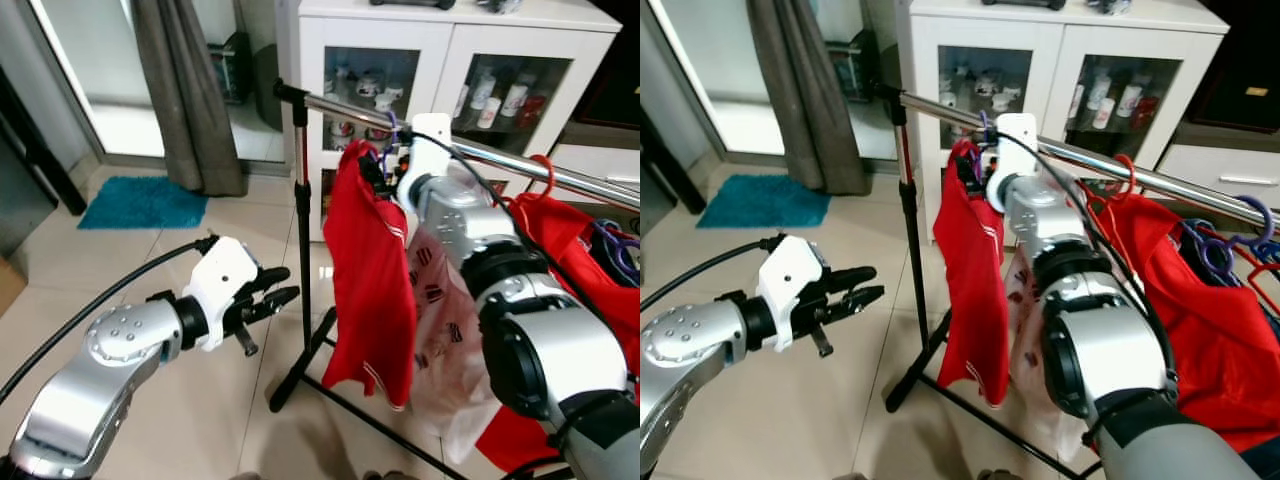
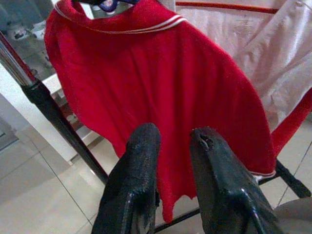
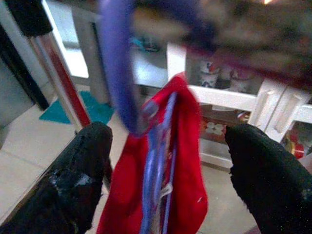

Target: Hang hanger

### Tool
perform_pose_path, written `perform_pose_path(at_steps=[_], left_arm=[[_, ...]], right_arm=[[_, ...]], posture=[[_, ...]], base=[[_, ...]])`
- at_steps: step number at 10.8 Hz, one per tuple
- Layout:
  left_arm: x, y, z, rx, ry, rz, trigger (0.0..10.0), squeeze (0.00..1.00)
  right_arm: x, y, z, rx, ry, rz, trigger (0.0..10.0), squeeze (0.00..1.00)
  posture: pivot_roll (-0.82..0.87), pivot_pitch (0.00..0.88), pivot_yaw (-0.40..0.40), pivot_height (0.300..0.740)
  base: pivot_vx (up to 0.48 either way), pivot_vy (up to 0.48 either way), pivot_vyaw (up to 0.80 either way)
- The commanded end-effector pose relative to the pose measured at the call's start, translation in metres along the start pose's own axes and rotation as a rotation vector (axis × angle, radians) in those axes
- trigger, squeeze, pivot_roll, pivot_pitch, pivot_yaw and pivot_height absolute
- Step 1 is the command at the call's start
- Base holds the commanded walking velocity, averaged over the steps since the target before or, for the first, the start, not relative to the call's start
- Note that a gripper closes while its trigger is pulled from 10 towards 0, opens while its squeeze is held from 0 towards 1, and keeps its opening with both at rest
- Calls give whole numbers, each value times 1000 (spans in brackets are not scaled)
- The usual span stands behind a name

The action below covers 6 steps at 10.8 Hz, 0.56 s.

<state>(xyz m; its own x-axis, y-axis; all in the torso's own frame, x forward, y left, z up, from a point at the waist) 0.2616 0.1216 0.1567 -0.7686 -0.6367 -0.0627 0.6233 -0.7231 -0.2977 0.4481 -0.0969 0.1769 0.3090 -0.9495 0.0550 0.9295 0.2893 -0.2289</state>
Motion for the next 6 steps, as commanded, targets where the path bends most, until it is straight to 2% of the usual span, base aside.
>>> perform_pose_path(at_steps=[1, 2, 3, 4, 6], left_arm=[[0, -3, 4, 1, 12, -2, 10000, 0], [0, -3, 4, 1, 10, 2, 10000, 0], [-1, -4, 3, 0, 11, 7, 10000, 0], [-1, -2, 4, 5, 12, 9, 10000, 0], [0, 0, 8, 20, 12, 10, 10000, 0]], right_arm=[[2, 0, -7, -33, 6, 2, 5176, 0], [0, 0, -8, -40, 11, 13, 5059, 0], [0, 0, -9, -48, 8, 18, 4196, 0], [4, 0, -7, -43, 11, 3, 0, 0], [5, 0, -2, -32, 20, 1, 0, 0]], posture=[[91, 99, 9, 740], [91, 98, 6, 740], [86, 94, 5, 740], [83, 93, 5, 740], [79, 88, 6, 740]], base=[[0, 0, 0], [0, 0, 0], [0, 0, 0], [0, 0, 0], [0, 0, 0]])
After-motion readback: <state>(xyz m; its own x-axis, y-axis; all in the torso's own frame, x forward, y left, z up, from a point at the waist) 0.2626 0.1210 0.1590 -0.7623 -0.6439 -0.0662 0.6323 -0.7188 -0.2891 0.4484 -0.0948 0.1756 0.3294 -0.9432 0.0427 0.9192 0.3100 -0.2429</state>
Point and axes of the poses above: a point about 5 cm out from each wrist's last joint towards the gripper, its own y axis pointing out of the wrist towards the gripper, its own z axis along the axis of the wrist's last joint, x = y × z, the point moved 4 cm from there along y, pointing out of the wrist towards the gripper, and after that the axes turned 8 degrees about -y, right-handed, at the moved point
